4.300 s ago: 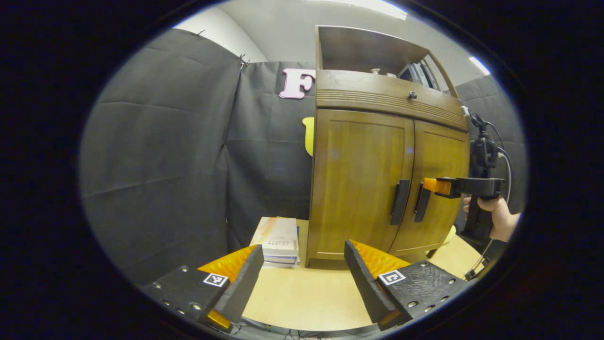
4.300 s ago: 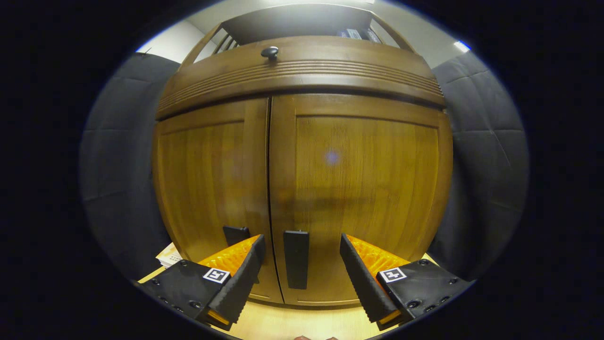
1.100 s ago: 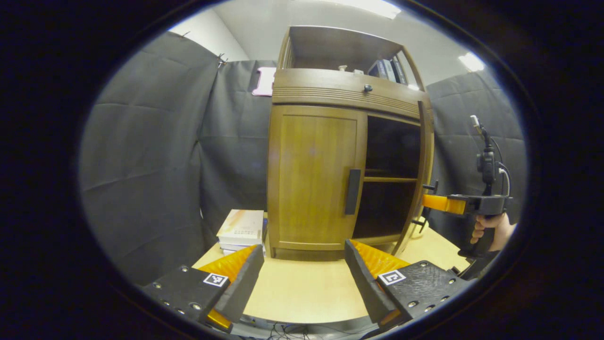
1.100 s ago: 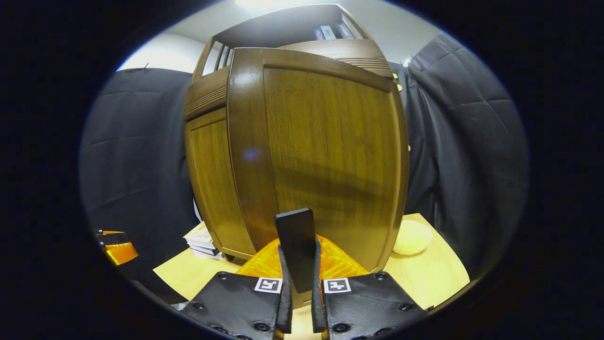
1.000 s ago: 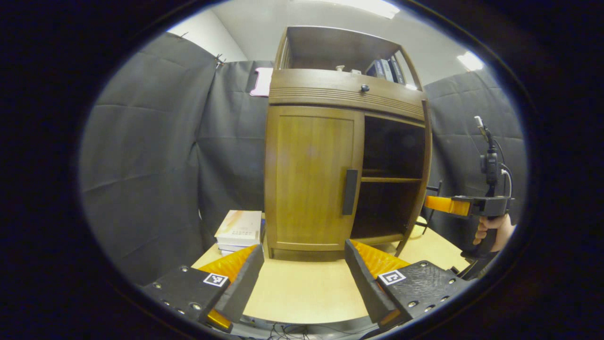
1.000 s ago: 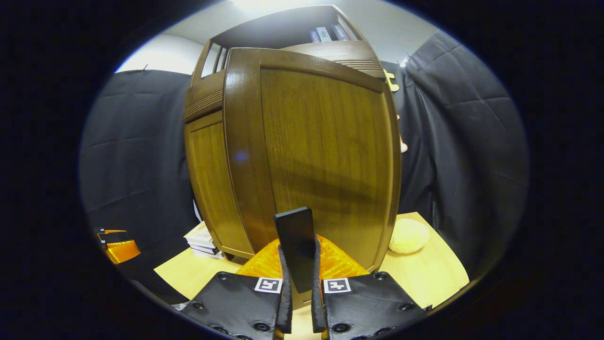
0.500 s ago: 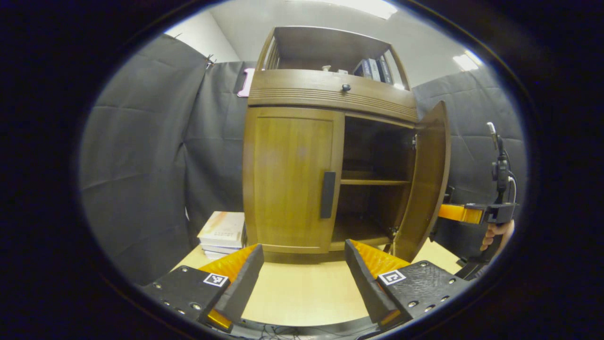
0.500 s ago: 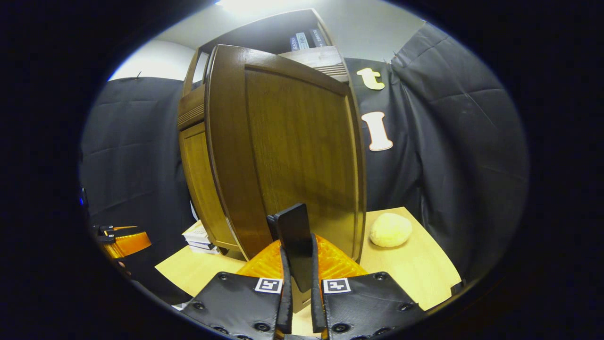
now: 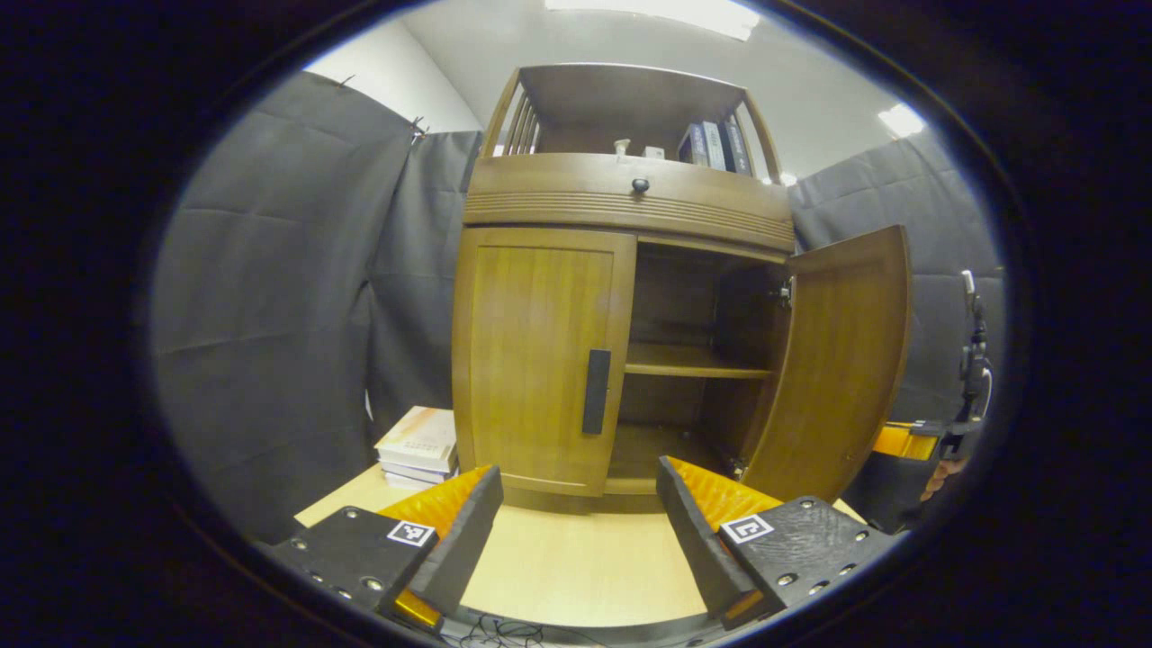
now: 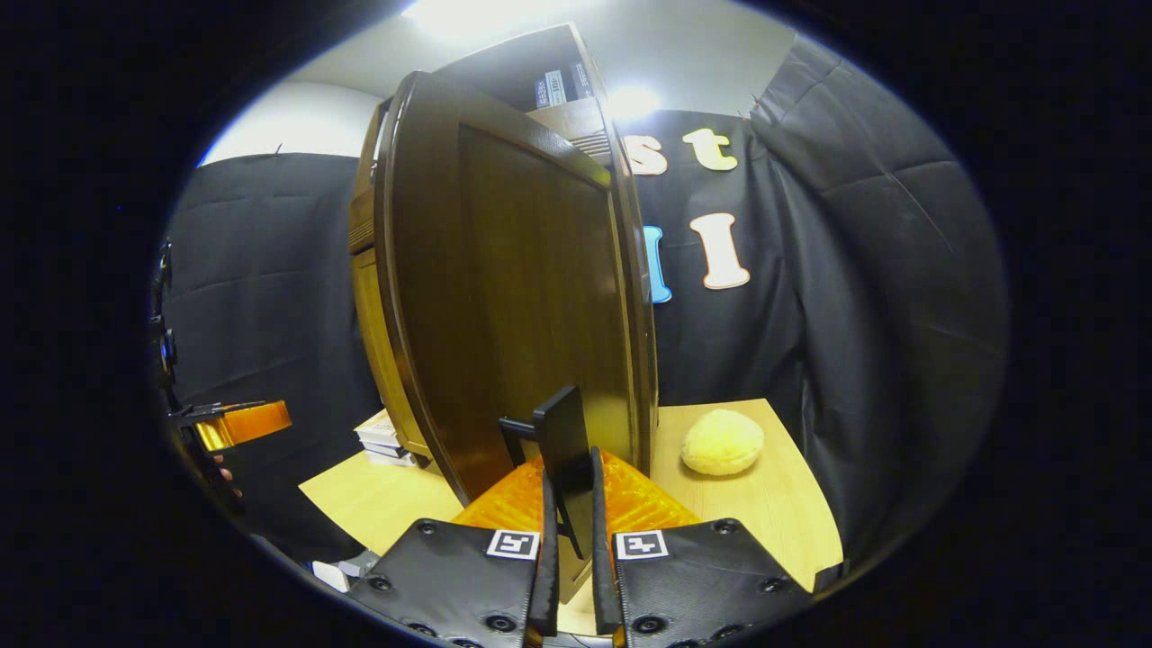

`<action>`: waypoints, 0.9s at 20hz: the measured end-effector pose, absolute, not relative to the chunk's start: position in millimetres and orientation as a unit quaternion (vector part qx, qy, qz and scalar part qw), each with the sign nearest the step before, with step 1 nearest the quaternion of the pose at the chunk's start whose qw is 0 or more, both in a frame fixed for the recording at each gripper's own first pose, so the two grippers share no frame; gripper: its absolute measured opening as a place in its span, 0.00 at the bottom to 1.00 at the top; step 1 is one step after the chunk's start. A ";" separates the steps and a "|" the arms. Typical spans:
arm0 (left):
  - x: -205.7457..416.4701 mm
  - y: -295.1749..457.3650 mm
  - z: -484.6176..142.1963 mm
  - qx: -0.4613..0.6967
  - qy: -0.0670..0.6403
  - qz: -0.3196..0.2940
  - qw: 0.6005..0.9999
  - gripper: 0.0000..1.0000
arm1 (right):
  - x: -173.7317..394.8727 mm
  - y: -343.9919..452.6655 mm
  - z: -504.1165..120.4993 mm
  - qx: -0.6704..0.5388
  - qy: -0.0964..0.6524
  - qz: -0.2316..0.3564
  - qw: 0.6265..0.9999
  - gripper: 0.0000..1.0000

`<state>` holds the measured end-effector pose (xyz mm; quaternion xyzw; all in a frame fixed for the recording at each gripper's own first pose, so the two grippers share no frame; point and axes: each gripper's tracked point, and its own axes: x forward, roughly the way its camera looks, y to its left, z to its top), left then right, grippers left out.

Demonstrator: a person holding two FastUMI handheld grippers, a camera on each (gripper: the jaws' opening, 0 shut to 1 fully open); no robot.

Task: Open the right door of the double-door shoe cabinet with the right hand, and open the left door with the left hand.

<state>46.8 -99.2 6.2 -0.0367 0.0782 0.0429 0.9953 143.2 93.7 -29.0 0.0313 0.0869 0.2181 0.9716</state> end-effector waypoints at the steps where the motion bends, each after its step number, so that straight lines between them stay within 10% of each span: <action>1: 43.6 -106.2 6.0 -0.037 0.077 0.049 0.995 1.00 | 143.9 91.5 -29.0 0.027 0.084 0.225 0.970 0.16; 18: 46.7 -173.6 18.1 -0.016 0.078 0.063 0.995 0.99 | 147.1 88.2 -26.1 0.053 0.074 0.252 0.964 0.17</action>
